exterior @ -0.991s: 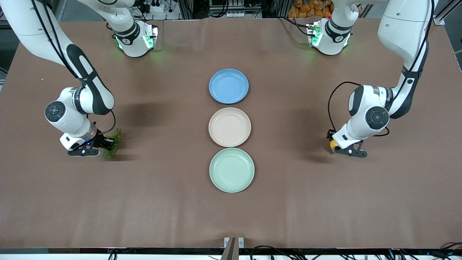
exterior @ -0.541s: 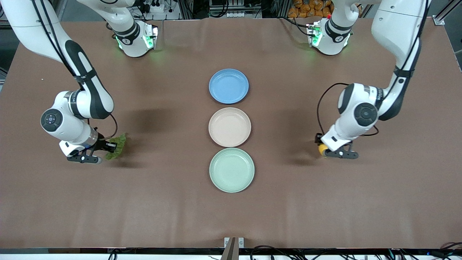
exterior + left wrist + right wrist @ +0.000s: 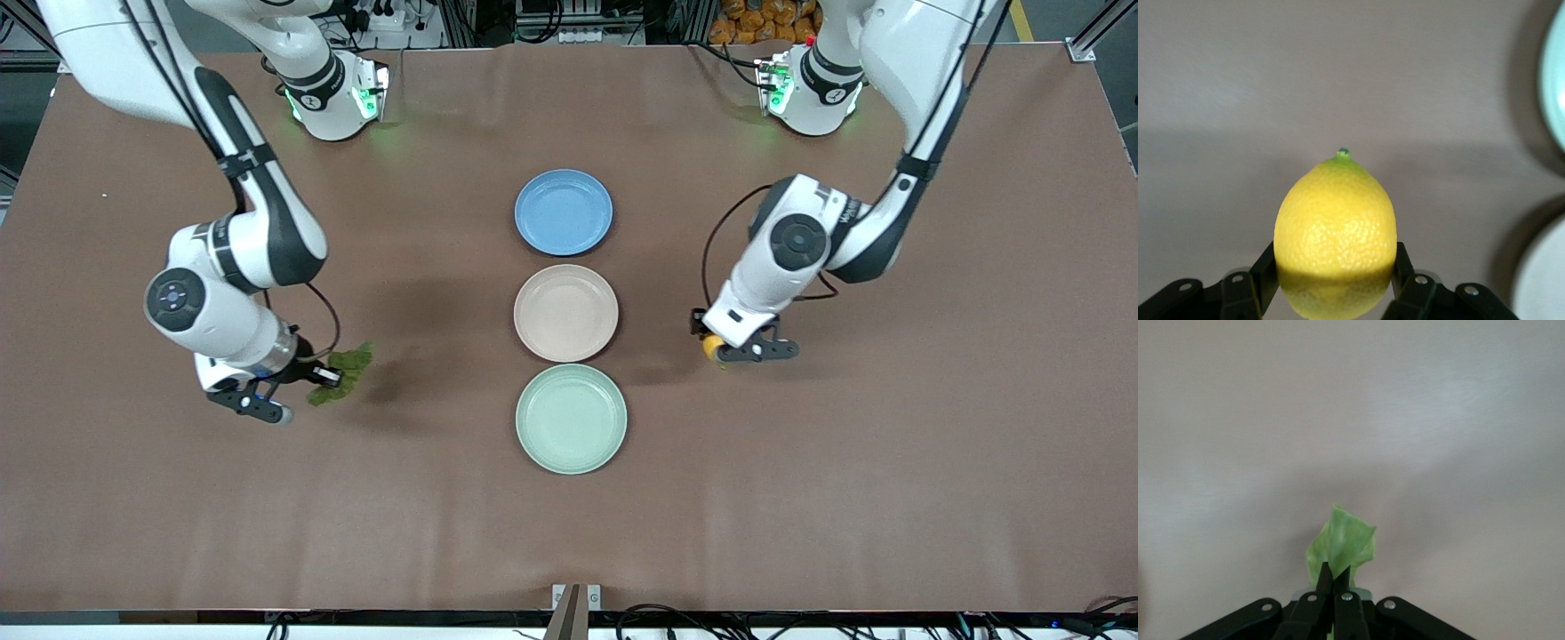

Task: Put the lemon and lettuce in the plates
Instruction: 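Carry the lettuce to the green plate while the left gripper carries the lemon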

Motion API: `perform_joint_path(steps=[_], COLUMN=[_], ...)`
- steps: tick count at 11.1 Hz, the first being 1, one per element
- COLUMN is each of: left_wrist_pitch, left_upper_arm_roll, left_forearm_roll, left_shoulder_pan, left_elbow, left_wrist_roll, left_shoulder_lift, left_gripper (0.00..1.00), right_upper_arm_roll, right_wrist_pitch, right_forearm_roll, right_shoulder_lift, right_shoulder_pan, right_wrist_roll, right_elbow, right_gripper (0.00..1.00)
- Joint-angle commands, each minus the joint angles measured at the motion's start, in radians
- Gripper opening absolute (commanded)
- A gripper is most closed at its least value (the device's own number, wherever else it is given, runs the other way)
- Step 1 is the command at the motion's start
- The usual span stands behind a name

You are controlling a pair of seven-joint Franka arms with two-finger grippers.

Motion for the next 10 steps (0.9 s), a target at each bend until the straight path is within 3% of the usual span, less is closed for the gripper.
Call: perform_joint_path(steps=[1, 3, 6, 10], left_wrist_pitch=[-0.023, -0.023, -0.023, -0.023], left_upper_arm_roll=[0.005, 0.000, 0.002, 0.003], left_forearm_roll=[0.004, 0.004, 0.004, 0.004], left_shoulder_pan=[-0.094, -0.143, -0.256, -0.348], left_elbow=[0.037, 0.063, 0.074, 0.133], left_wrist_roll=[-0.172, -0.247, -0.351, -0.402], left_shoulder_lift=[-0.019, -0.015, 0.002, 0.094], left_gripper=[0.00, 0.00, 0.00, 0.00], right_upper_arm_roll=[0.007, 0.005, 0.005, -0.007], right_wrist_pitch=[-0.020, -0.014, 0.012, 0.246], right_forearm_roll=[0.012, 0.064, 0.068, 0.054], right_shoulder_lift=[0.079, 0.147, 0.253, 0.325], right_shoulder_pan=[0.122, 0.193, 0.282, 0.379], right_wrist_roll=[0.253, 0.395, 0.603, 0.807], right_elbow=[0.151, 0.269, 0.401, 0.403], right_gripper=[0.00, 0.00, 0.00, 0.00])
